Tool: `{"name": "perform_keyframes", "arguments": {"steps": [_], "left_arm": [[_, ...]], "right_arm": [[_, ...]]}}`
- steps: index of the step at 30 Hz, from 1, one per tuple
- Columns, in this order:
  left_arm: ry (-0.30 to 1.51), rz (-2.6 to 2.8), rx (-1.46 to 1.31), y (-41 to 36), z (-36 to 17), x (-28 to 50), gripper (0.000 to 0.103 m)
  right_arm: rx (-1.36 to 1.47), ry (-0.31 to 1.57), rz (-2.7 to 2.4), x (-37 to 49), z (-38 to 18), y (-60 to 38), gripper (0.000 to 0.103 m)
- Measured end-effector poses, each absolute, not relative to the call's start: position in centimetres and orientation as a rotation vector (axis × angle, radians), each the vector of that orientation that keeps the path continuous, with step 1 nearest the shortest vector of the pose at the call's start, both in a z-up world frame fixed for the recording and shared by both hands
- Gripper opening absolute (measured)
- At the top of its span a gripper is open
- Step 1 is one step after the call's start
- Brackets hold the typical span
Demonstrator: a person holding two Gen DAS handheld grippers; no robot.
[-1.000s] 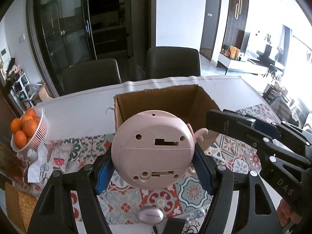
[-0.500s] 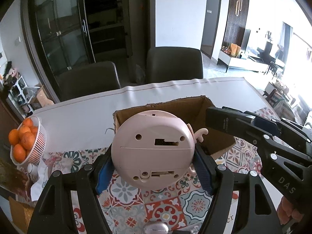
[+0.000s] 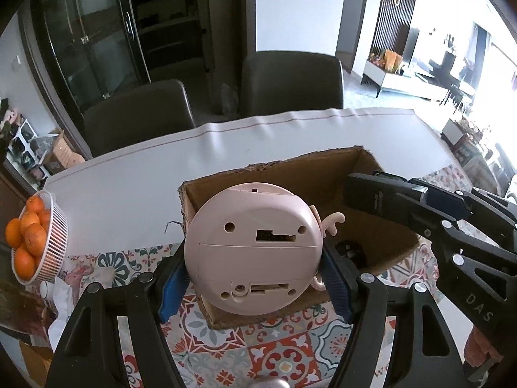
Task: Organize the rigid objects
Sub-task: 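Lift the pink gadget and black flashlight with both grippers over the box, then open both grippers to drop the pink gadget and flashlight into the box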
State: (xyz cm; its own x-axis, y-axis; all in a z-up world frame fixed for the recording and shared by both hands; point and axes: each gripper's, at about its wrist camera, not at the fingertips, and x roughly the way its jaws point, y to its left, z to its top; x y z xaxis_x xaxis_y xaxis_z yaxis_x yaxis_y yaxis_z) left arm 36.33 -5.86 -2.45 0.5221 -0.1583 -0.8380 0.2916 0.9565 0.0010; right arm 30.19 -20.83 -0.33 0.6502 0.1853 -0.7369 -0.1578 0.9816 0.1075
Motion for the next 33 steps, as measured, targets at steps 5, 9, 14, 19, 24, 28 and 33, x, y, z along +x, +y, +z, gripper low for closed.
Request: {"name": "perform_keyframes", "arguments": {"steps": [5,9,14,19,24,28,33], "left_arm": [[1.02,-0.264,0.16,-6.3,-3.7,37.2,0.072],[1.054,-0.274,0.149,-6.6,-4.7,37.7,0.073],[1.091,-0.263,0.165,-6.6,-5.7,38.0,0.073],[1.078,-0.247,0.171,-6.4,-5.4,37.7,0.084],[1.042,-0.23,0.184,-6.2,-4.6,36.5,0.084],[1.007,-0.215,0.175,-5.7,-3.7,35.4,0.085],[0.965,-0.216,0.161,-5.0,-2.3,33.7,0.087]], "right_arm": [[0.036,0.892,0.19,31.4,-1.9,-21.1,0.025],[0.054,0.924,0.189,31.8,-3.0,-21.3,0.025],[0.054,0.956,0.188,32.0,-4.1,-21.4,0.025],[0.059,0.975,0.18,32.1,-4.3,-21.5,0.035],[0.064,0.963,0.165,31.2,-4.0,-21.7,0.035],[0.066,0.944,0.137,30.3,-3.3,-21.7,0.036],[0.075,0.92,0.113,28.8,-2.2,-21.7,0.042]]}}
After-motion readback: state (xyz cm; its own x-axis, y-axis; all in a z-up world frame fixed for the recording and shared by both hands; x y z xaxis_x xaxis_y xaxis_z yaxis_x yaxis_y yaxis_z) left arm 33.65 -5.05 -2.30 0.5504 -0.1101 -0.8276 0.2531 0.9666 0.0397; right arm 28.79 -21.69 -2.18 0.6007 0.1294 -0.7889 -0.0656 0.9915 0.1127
